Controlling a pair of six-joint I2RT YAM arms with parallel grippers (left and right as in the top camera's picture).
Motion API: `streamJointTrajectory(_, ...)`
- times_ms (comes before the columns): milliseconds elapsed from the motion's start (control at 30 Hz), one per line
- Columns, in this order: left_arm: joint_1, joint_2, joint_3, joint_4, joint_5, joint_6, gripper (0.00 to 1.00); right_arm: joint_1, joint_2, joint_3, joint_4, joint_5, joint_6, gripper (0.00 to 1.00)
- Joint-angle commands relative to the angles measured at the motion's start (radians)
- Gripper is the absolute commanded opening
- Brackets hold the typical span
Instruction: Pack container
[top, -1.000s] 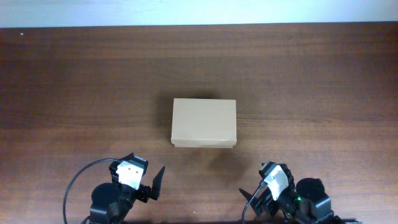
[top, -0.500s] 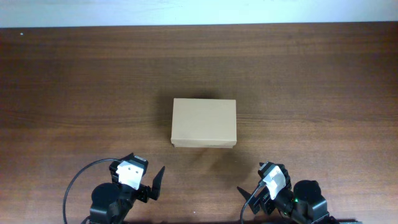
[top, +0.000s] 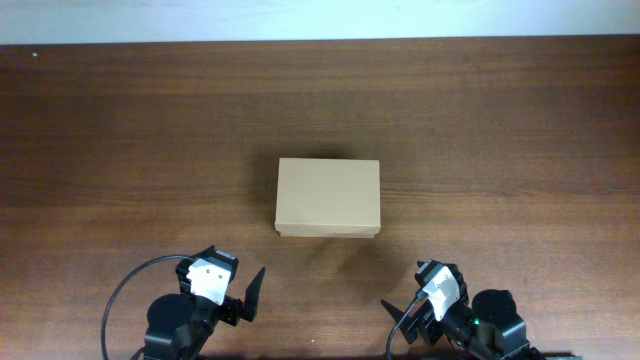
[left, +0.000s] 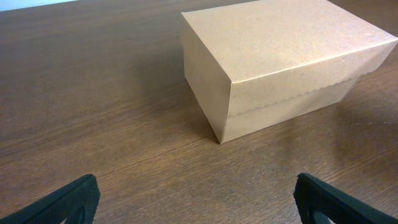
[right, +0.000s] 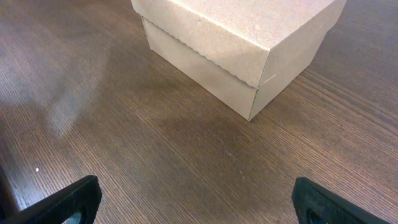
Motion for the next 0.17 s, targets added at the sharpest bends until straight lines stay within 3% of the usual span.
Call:
streamJointTrajectory(0, 0.006, -0.008, -0.002, 0.0, -0.004, -0.006, 1.0, 0.006, -0.013, -0.007, 0.003, 0.012, 0.01, 0.99)
streamJointTrajectory(133, 0.006, -0.008, -0.002, 0.0, -0.004, -0.006, 1.0, 0.006, -0.013, -0.007, 0.003, 0.012, 0.01, 0.99)
